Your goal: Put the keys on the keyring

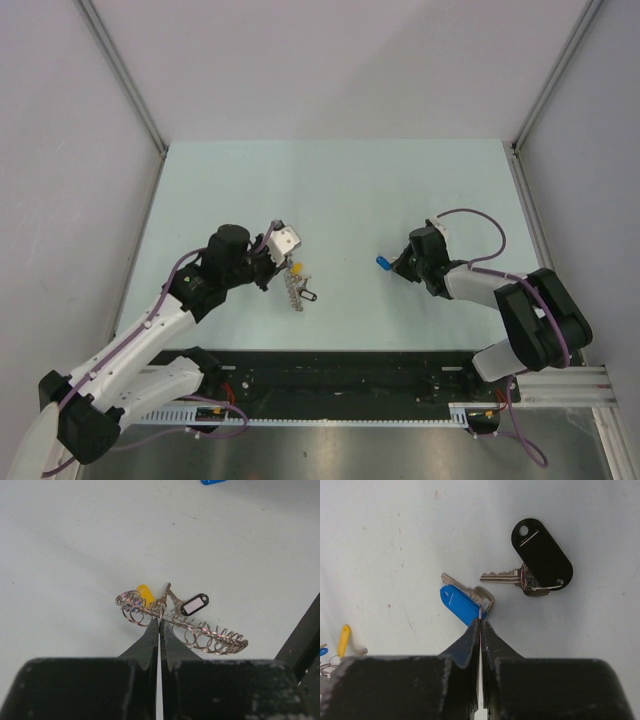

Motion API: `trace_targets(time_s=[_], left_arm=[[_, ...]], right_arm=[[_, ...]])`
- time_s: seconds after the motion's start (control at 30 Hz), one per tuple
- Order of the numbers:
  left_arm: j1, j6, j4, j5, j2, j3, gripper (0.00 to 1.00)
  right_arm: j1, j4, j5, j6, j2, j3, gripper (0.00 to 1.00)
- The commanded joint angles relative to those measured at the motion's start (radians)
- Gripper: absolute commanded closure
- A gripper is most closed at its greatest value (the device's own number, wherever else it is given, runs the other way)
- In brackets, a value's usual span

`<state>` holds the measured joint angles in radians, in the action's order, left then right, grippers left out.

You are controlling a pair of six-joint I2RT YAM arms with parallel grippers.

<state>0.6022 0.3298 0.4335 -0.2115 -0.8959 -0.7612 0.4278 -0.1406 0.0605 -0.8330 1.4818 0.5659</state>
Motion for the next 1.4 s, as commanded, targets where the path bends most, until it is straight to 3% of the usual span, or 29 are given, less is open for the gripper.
trace_targets(time_s=[0.0,0.2,0.5,0.67,0.9,1.07,1.13,1.27,1.37], left_arm=[[0.001,-0.018,-0.042,0.003,0.022,-0.006,1.00],[-0.001,-0.015,-0.041,0.011,0.023,-0.006,1.00],[-0.001,-0.018,-0.039,0.014,0.029,-0.009,1.00],[-0.001,-0.023,-0.035,0.018,0.031,-0.010,1.00],[0.001,-0.021,-0.036,0.037,0.040,-0.004,1.00],[0.001,-0.020,-0.036,0.046,0.040,-0.003,0.99],[0.001,-0.020,-0.036,0.046,0.040,-0.001,1.00],[-0.001,-0.020,-0.036,0.044,0.043,0.000,0.99],[0.001,-0.020,-0.038,0.049,0.045,0.002,0.99]], right_arm=[[-0.001,0.019,0.029,0.037,-0.064,-0.004,1.00],[-0.001,0.188,0.074,0.184,-0.198,0.020,1.00],[0.003,0.512,0.286,0.376,-0.357,0.149,1.00],[0.028,0.524,0.193,0.353,-0.263,0.149,1.00],[0.212,0.464,0.294,0.324,-0.096,0.190,1.00],[0.313,0.423,0.276,0.278,-0.020,0.204,1.00],[0.331,0.412,0.251,0.253,0.009,0.206,0.97],[0.361,0.381,0.197,0.230,0.025,0.212,0.77],[0.361,0.392,0.171,0.244,0.002,0.233,0.67]])
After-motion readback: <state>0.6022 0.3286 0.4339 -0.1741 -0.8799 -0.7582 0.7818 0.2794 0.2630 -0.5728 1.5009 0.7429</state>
